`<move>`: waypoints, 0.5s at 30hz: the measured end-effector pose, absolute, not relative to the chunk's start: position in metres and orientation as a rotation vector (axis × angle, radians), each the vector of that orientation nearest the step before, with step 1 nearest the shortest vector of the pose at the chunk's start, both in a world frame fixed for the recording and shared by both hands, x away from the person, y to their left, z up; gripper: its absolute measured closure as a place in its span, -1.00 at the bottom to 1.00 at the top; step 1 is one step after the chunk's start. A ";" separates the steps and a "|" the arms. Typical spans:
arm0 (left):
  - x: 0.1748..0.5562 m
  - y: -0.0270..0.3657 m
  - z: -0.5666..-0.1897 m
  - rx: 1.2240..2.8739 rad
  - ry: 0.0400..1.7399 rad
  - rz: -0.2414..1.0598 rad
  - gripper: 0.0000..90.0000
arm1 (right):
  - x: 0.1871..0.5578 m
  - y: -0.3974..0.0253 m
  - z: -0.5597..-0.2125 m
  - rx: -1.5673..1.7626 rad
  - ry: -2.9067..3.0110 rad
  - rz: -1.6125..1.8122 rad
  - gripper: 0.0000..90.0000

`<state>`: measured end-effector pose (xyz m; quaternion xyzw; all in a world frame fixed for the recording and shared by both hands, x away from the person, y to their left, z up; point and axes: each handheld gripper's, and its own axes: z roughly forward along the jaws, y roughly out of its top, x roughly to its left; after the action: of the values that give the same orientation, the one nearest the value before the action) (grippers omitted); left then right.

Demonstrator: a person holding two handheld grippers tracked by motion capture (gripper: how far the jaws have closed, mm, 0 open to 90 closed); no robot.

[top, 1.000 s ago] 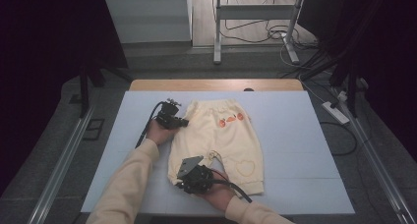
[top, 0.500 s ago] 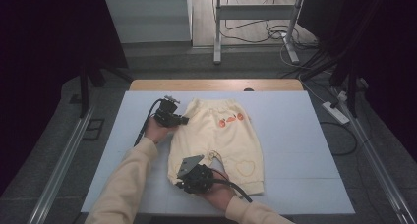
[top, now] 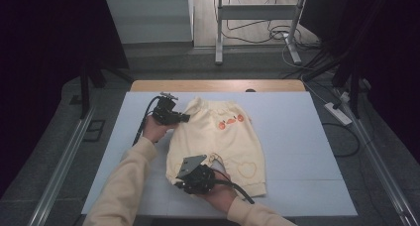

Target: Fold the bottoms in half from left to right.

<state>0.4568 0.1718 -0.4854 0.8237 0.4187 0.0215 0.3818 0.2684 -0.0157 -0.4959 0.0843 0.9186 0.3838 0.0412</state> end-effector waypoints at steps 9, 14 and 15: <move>0.456 0.174 -0.484 2.098 1.068 0.043 0.80 | 0.268 -0.015 -0.495 0.257 2.821 1.176 0.73; 0.456 0.176 -0.483 2.093 1.070 0.040 0.80 | 0.268 -0.015 -0.494 0.259 2.827 1.177 0.73; 0.455 0.178 -0.482 2.088 1.069 0.042 0.80 | 0.268 -0.016 -0.493 0.258 2.827 1.180 0.73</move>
<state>0.4552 0.1775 -0.4816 0.8205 0.4200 0.0166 0.3874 0.2685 -0.0155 -0.4932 0.0838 0.9191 0.3836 0.0338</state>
